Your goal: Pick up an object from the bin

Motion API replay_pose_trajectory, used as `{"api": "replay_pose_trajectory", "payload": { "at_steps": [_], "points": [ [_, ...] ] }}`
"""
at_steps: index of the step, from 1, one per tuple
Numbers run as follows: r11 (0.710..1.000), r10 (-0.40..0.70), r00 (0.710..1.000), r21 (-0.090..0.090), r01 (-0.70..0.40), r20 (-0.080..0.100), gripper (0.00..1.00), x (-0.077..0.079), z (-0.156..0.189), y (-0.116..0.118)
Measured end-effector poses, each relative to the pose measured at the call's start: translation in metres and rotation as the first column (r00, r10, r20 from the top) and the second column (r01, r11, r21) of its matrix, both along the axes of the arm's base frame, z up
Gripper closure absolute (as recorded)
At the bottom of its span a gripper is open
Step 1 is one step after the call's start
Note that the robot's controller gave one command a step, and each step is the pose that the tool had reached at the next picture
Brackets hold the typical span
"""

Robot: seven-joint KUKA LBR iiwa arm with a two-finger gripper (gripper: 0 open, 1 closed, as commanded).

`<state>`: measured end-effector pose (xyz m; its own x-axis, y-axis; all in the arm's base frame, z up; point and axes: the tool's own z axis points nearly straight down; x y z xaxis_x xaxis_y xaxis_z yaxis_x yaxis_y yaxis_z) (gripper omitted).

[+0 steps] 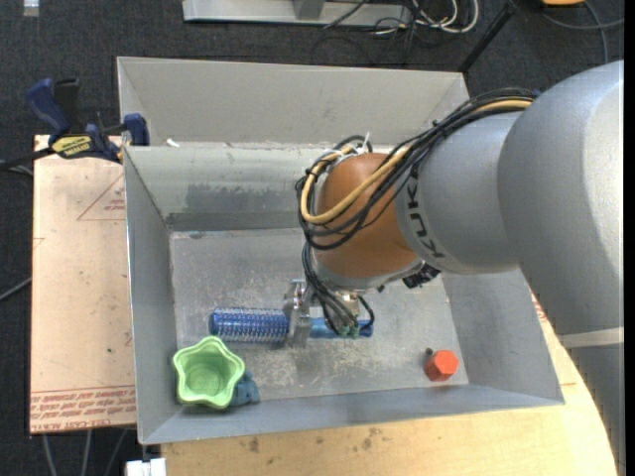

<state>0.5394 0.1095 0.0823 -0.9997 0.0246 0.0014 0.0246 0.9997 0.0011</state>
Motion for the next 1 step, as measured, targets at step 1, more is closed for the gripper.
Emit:
{"api": "replay_pose_trajectory", "payload": {
  "at_steps": [1],
  "points": [
    [1.0,-0.025,1.0,0.003,0.025,0.01,1.0,0.0035,0.1411,0.0315]
  ]
}}
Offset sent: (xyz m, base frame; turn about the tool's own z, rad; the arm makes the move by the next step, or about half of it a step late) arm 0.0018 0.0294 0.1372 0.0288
